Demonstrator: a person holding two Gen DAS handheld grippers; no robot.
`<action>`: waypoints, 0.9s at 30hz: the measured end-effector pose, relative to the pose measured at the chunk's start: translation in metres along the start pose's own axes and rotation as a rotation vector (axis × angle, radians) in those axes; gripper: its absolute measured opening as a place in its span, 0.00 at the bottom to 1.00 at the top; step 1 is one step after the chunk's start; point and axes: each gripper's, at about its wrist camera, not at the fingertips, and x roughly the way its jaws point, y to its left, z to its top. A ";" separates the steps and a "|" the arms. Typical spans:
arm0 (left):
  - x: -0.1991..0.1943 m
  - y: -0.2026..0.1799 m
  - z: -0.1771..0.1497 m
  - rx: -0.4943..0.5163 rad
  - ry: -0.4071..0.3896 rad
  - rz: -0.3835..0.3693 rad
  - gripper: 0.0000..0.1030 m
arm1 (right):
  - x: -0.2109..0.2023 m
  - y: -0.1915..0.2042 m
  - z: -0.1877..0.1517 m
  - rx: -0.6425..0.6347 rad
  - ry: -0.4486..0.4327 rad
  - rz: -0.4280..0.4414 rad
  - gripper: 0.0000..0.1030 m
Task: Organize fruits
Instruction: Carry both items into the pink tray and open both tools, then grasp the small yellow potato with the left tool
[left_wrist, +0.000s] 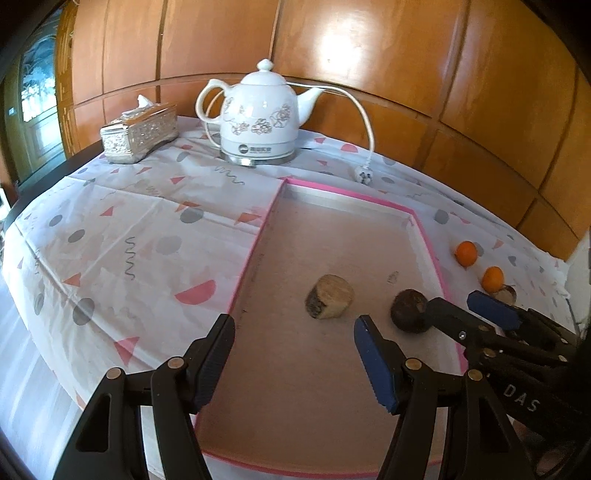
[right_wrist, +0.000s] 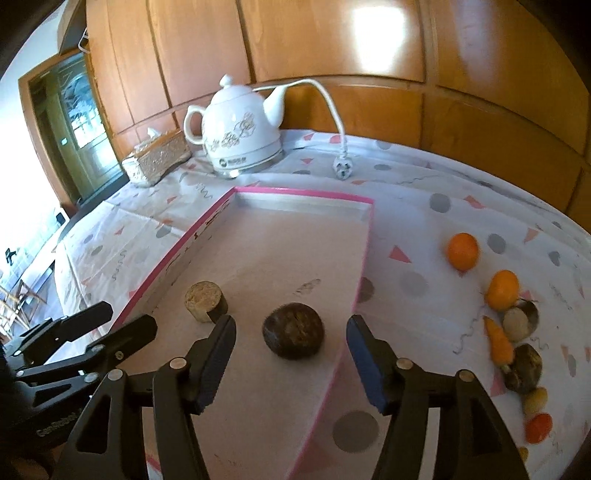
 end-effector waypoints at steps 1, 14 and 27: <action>-0.001 -0.003 -0.001 0.008 0.000 -0.002 0.66 | -0.004 -0.002 -0.001 0.003 -0.007 -0.005 0.61; -0.010 -0.033 -0.005 0.094 -0.013 -0.036 0.66 | -0.054 -0.049 -0.021 0.084 -0.072 -0.123 0.61; -0.014 -0.068 -0.011 0.203 -0.002 -0.117 0.66 | -0.088 -0.124 -0.044 0.233 -0.095 -0.256 0.61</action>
